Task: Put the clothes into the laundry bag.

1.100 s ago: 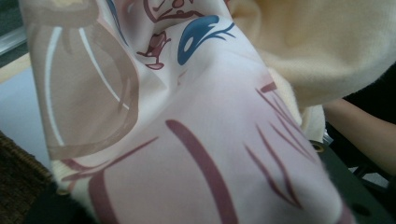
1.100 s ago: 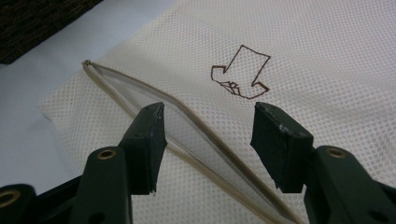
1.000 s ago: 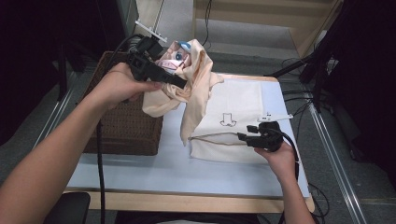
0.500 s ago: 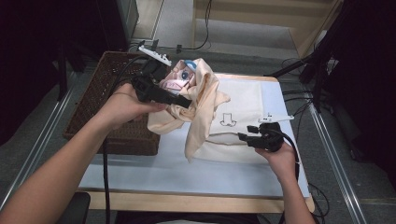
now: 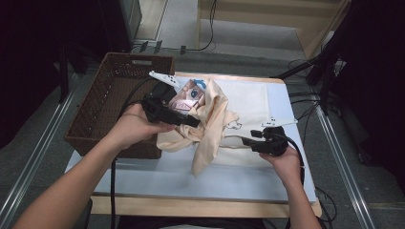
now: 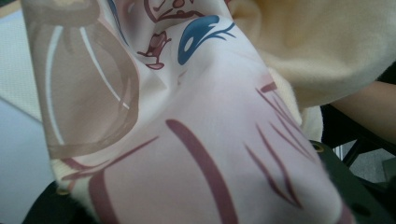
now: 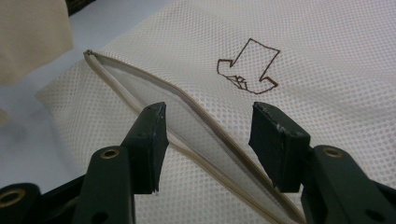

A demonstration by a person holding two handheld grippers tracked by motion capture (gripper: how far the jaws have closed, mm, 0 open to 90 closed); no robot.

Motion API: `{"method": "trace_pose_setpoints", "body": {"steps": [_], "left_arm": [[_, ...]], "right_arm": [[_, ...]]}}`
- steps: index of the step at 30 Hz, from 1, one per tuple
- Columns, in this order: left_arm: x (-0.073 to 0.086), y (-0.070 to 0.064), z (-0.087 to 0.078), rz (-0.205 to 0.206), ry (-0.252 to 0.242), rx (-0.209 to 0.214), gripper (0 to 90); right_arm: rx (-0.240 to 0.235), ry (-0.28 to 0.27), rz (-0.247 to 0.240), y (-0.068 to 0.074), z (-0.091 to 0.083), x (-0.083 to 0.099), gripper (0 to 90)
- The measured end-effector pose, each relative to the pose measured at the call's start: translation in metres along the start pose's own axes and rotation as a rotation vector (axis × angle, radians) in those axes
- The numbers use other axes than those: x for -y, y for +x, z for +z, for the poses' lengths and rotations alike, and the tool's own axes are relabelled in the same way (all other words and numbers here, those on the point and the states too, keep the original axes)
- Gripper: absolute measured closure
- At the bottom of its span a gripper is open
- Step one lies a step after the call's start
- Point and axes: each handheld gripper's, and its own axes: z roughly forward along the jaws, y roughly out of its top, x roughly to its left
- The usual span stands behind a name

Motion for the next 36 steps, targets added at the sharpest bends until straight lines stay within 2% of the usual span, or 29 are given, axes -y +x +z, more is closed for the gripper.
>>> {"method": "trace_pose_setpoints", "body": {"steps": [6,10,15,19,22,25,30,36], "left_arm": [[0.009,-0.003,0.015,0.004,0.005,-0.012,62.4],[0.015,-0.007,0.025,0.007,0.02,-0.009,62.3],[0.023,-0.01,0.037,0.005,0.015,0.019,62.2],[0.03,-0.014,0.047,0.009,0.013,0.02,62.2],[0.034,-0.013,0.054,0.012,0.026,0.011,62.1],[0.041,-0.012,0.062,0.013,0.032,0.013,62.1],[0.053,-0.012,0.077,0.005,0.071,0.009,62.1],[0.067,-0.015,0.097,0.016,0.095,0.016,62.1]], "right_arm": [[0.003,0.038,-0.025,0.003,0.009,0.001,46.0],[0.014,0.063,-0.021,0.003,0.014,0.002,46.0],[0.029,0.083,-0.026,0.001,0.021,0.002,46.7],[0.05,0.105,-0.034,0.0,0.028,0.002,50.1],[0.067,0.122,-0.046,0.0,0.032,0.002,54.2],[0.085,0.12,-0.048,0.0,0.033,0.001,65.8],[0.096,0.123,-0.017,-0.001,0.032,-0.002,81.6],[0.109,0.108,0.005,0.001,0.031,-0.008,85.9]]}}
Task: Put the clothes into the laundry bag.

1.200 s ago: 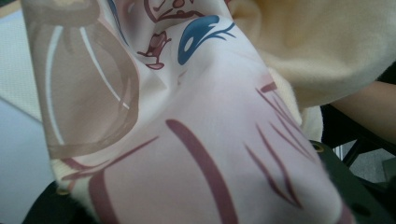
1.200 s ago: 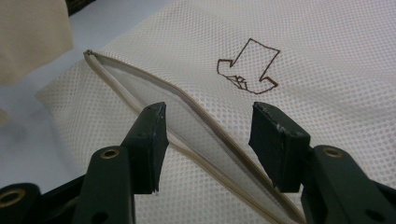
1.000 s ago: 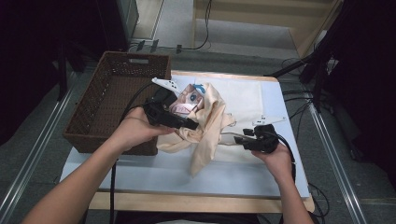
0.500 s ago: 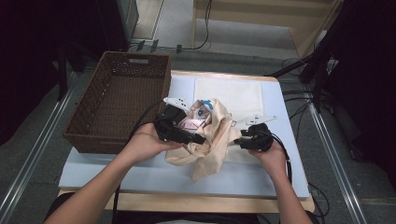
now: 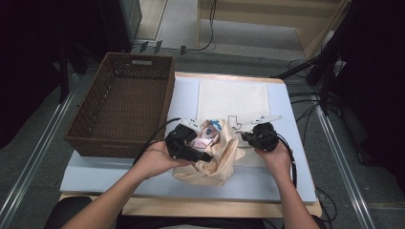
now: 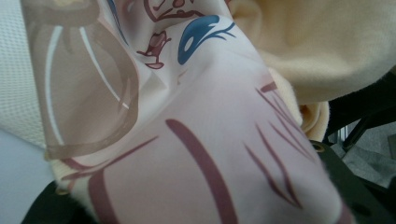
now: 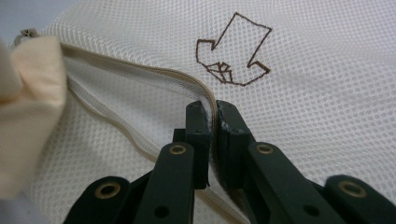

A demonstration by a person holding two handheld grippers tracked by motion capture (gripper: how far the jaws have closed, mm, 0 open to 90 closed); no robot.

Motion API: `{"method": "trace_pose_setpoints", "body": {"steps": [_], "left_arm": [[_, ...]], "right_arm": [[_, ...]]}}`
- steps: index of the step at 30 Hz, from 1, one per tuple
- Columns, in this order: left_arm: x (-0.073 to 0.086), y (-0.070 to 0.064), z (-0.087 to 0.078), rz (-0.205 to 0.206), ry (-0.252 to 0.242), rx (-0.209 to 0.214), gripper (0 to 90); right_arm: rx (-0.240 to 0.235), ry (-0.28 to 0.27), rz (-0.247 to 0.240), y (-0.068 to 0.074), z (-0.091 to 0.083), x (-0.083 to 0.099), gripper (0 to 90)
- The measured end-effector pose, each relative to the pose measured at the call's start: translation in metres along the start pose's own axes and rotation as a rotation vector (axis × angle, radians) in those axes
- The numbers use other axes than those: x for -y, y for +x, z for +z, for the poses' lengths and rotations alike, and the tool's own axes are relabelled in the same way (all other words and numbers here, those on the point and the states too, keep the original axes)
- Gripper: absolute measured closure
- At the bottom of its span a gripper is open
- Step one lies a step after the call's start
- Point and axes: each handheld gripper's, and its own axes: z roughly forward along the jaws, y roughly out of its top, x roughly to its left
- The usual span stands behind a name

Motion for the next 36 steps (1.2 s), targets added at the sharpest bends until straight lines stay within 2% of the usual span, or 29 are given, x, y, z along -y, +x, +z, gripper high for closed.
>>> {"method": "trace_pose_setpoints", "body": {"steps": [6,14,16,20,23,26,30,36], "left_arm": [[0.009,0.004,0.021,-0.014,0.023,-0.001,62.1],[0.019,0.001,0.045,-0.01,0.056,-0.029,61.9],[0.019,-0.001,0.05,0.005,0.069,-0.039,61.7],[0.019,0.0,0.058,-0.002,0.072,-0.058,61.2],[0.019,0.004,0.063,-0.016,0.073,-0.056,60.8],[0.019,0.007,0.065,-0.048,0.069,-0.055,60.0],[0.017,0.008,0.066,-0.065,0.079,-0.051,59.7],[0.006,0.006,0.061,-0.086,0.085,-0.051,61.8]], "right_arm": [[0.001,-0.034,0.005,0.002,-0.008,-0.005,86.1],[0.003,-0.087,0.01,0.006,-0.02,-0.015,86.4],[0.008,-0.103,0.012,0.007,-0.024,-0.018,86.4],[0.014,-0.133,0.007,0.009,-0.032,-0.022,86.4],[0.014,-0.15,0.005,0.01,-0.038,-0.024,86.3],[0.015,-0.163,0.0,0.012,-0.043,-0.026,86.3],[0.012,-0.175,-0.003,0.014,-0.051,-0.031,86.4],[0.009,-0.182,-0.033,0.021,-0.056,-0.036,86.5]]}}
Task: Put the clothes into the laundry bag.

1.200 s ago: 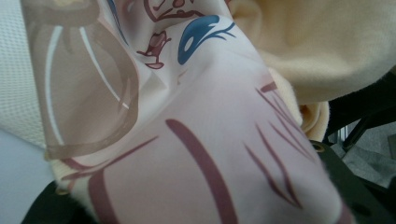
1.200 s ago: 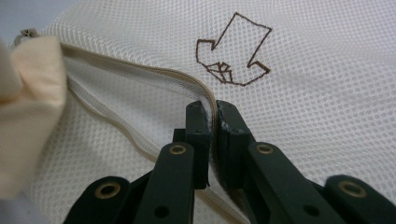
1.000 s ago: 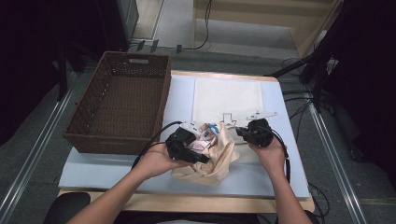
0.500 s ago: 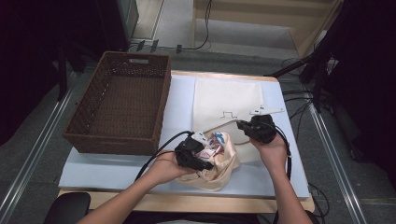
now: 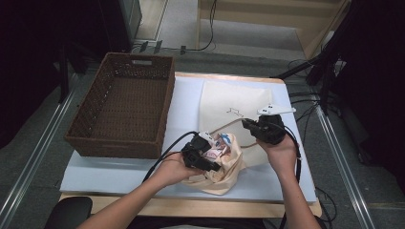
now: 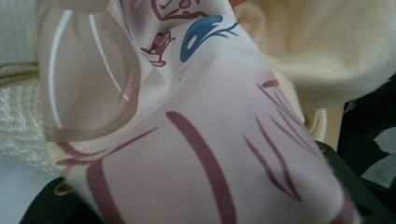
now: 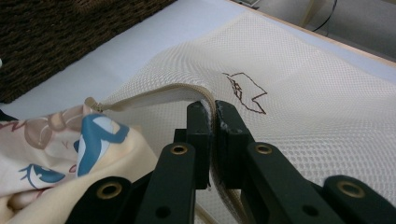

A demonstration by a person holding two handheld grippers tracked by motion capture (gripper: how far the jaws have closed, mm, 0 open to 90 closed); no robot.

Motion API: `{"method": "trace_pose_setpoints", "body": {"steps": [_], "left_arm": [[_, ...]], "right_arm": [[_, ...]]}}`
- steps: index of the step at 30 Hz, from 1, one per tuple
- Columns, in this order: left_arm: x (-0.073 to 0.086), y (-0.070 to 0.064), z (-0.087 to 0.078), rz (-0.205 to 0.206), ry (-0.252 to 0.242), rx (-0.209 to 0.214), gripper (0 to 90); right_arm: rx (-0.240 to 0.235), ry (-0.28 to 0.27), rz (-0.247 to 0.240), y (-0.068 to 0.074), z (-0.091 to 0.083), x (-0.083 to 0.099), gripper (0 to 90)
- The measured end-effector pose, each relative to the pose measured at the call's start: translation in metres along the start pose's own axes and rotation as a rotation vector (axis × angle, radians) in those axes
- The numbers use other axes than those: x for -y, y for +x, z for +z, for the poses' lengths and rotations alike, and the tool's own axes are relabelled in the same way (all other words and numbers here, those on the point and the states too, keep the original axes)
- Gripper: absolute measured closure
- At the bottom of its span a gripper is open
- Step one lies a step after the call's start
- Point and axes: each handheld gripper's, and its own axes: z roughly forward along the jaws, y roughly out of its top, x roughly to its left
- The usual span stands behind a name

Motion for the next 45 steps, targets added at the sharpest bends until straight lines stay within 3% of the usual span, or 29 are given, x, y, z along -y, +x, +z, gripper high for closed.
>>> {"method": "trace_pose_setpoints", "body": {"steps": [5,13,16,19,21,24,27,31,33,35,37,45], "left_arm": [[-0.015,-0.001,-0.002,-0.033,-0.029,-0.028,61.7],[-0.02,0.006,0.021,-0.073,0.001,-0.053,59.7],[-0.023,0.006,0.019,-0.095,-0.025,-0.061,59.9],[-0.026,0.005,0.015,-0.114,-0.083,-0.087,60.3],[-0.028,0.007,0.02,-0.141,-0.084,-0.087,60.0],[-0.025,0.011,0.031,-0.136,-0.075,-0.11,57.7],[-0.025,0.013,0.033,-0.142,-0.08,-0.091,52.4],[-0.026,0.011,0.025,-0.124,-0.071,-0.013,34.3],[-0.026,0.009,0.019,-0.101,-0.076,-0.013,27.4],[-0.025,0.006,0.01,-0.071,-0.076,-0.041,23.5],[-0.025,0.005,0.002,-0.073,-0.088,-0.024,22.3],[-0.011,0.003,-0.026,-0.065,-0.085,-0.047,20.8]], "right_arm": [[-0.013,0.0,0.004,0.0,0.001,0.0,86.6],[-0.026,0.005,0.0,0.001,-0.001,0.002,87.0],[-0.028,0.003,-0.005,0.002,-0.002,0.003,87.0],[-0.033,0.002,-0.001,0.003,-0.003,0.003,87.2],[-0.038,0.002,-0.004,0.003,-0.003,0.004,87.3],[-0.042,0.006,-0.001,0.003,-0.003,0.004,87.4],[-0.044,0.007,-0.005,0.004,-0.003,0.005,87.4],[-0.045,0.013,-0.005,0.003,-0.002,0.007,87.5],[-0.045,0.013,-0.007,0.002,-0.002,0.007,87.5],[-0.044,0.013,-0.002,0.002,-0.003,0.008,87.5],[-0.042,0.013,-0.001,0.001,-0.003,0.008,87.5],[-0.043,0.012,0.001,0.001,-0.004,0.008,87.5]]}}
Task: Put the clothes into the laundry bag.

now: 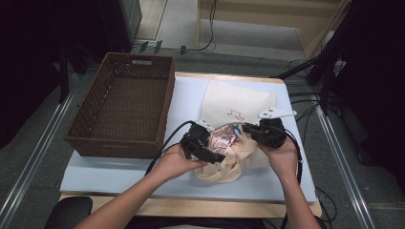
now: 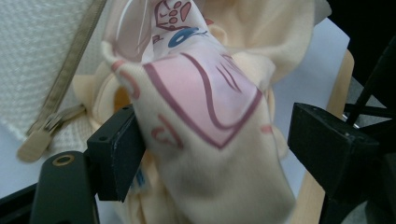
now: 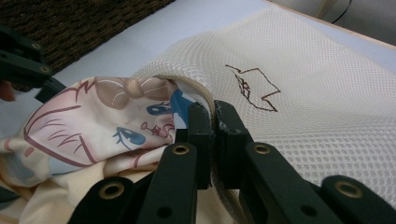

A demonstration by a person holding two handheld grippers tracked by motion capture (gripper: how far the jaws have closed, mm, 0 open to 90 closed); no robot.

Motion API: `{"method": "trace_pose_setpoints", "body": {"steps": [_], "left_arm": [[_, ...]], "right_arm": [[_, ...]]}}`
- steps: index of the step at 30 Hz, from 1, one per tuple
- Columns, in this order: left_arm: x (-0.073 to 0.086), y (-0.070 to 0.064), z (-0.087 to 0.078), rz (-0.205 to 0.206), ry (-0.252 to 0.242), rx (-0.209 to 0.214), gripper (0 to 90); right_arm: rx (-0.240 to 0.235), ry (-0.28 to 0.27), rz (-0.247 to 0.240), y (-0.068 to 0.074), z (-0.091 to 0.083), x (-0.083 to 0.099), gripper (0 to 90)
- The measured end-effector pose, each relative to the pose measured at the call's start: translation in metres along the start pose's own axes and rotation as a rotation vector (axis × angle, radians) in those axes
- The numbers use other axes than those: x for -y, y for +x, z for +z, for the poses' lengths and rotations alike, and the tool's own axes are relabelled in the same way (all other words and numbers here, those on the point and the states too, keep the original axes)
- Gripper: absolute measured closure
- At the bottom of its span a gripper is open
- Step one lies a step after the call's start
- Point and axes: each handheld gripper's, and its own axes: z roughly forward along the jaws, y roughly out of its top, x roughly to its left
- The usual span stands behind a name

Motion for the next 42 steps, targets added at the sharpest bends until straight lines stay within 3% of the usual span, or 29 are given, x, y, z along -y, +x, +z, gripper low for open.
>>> {"method": "trace_pose_setpoints", "body": {"steps": [5,9,13,15,16,21,28,33,42], "left_arm": [[0.012,0.0,-0.015,-0.009,-0.03,-0.025,18.8],[0.025,0.0,-0.016,-0.013,-0.006,-0.043,19.0],[0.034,0.0,-0.011,-0.016,-0.025,-0.018,25.7],[0.034,-0.003,-0.005,0.006,-0.035,-0.053,34.3],[0.034,-0.003,-0.002,0.01,-0.035,-0.045,38.8],[0.031,-0.001,0.012,0.007,-0.062,-0.038,55.9],[0.023,0.0,0.019,0.02,-0.051,-0.044,74.9],[0.013,0.001,0.02,-0.016,-0.054,-0.023,78.6],[-0.013,0.0,0.018,-0.033,-0.067,-0.03,79.6]], "right_arm": [[0.001,0.001,-0.001,0.0,0.0,0.0,87.4],[0.002,0.002,0.002,0.0,-0.001,0.001,87.5],[0.004,0.004,-0.002,0.001,0.0,0.001,87.5],[0.003,0.004,-0.006,0.002,0.0,0.001,87.5],[0.004,0.004,-0.005,0.002,0.0,0.001,87.5],[0.0,0.007,-0.004,0.003,0.0,0.001,87.4],[-0.006,0.007,-0.011,0.006,0.001,-0.001,87.5],[-0.011,0.007,-0.013,0.008,0.001,-0.002,87.5],[-0.021,-0.006,-0.02,0.009,-0.001,-0.004,87.5]]}}
